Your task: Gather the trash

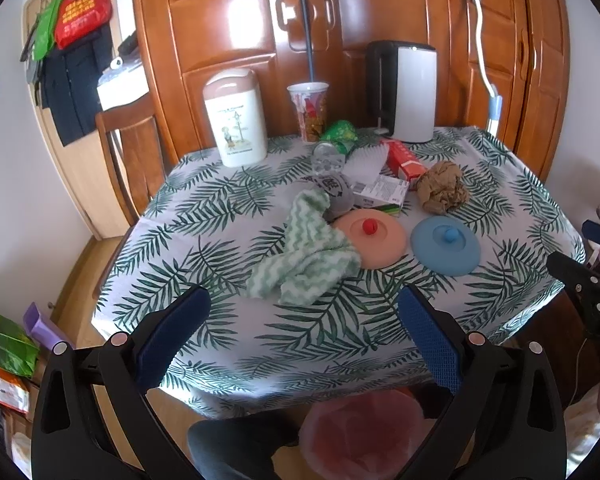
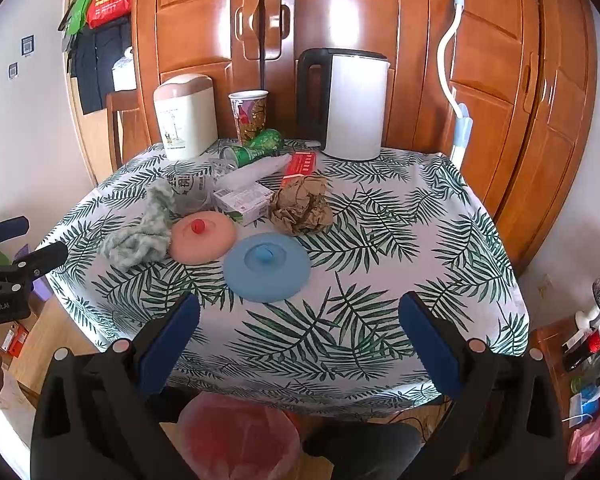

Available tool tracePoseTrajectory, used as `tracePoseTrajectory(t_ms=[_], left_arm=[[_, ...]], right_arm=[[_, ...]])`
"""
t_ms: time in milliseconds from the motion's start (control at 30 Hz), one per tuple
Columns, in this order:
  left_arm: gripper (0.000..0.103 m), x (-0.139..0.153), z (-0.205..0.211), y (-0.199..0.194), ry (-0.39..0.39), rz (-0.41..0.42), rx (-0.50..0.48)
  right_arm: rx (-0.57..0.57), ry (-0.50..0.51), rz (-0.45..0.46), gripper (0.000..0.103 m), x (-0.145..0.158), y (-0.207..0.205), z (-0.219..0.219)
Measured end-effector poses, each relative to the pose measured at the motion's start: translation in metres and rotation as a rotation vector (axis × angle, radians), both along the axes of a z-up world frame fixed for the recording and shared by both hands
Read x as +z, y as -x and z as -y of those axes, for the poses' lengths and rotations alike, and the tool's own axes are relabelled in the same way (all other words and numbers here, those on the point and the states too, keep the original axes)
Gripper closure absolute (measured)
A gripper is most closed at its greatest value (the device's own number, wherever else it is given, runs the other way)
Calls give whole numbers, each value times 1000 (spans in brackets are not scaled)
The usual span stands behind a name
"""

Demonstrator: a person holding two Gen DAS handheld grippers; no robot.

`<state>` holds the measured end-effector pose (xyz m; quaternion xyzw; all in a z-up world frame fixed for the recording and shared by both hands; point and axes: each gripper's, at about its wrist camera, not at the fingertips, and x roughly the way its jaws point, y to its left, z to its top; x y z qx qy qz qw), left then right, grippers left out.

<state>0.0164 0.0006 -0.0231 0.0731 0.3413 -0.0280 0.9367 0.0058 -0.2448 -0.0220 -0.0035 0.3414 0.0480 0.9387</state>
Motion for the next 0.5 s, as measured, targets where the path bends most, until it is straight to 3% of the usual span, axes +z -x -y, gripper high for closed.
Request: tracePoseTrajectory(t_ms=[500], left_arm=[[6,-1,1,0,0,-2,-3]], right_arm=[[11,-5,0,5,-1,0,-2]])
